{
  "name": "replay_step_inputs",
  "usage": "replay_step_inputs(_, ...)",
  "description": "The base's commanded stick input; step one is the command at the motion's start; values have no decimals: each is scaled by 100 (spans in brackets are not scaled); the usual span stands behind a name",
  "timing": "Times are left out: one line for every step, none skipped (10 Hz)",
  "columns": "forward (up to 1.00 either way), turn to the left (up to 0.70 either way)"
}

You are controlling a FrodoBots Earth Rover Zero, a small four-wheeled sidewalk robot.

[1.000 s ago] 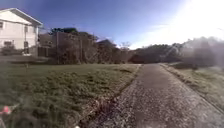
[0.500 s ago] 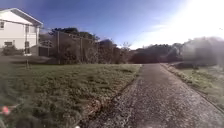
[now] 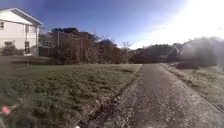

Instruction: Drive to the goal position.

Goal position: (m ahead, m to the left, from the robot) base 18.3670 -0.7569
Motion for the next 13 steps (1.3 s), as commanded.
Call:
replay_step_inputs(0, -70)
replay_step_inputs(0, -70)
replay_step_inputs(0, -70)
replay_step_inputs(0, -70)
replay_step_inputs(0, -70)
replay_step_inputs(0, -70)
replay_step_inputs(0, -70)
replay_step_inputs(0, -70)
replay_step_inputs(0, -70)
replay_step_inputs(0, 0)
replay_step_inputs(0, 0)
replay_step_inputs(0, 0)
replay_step_inputs(0, 0)
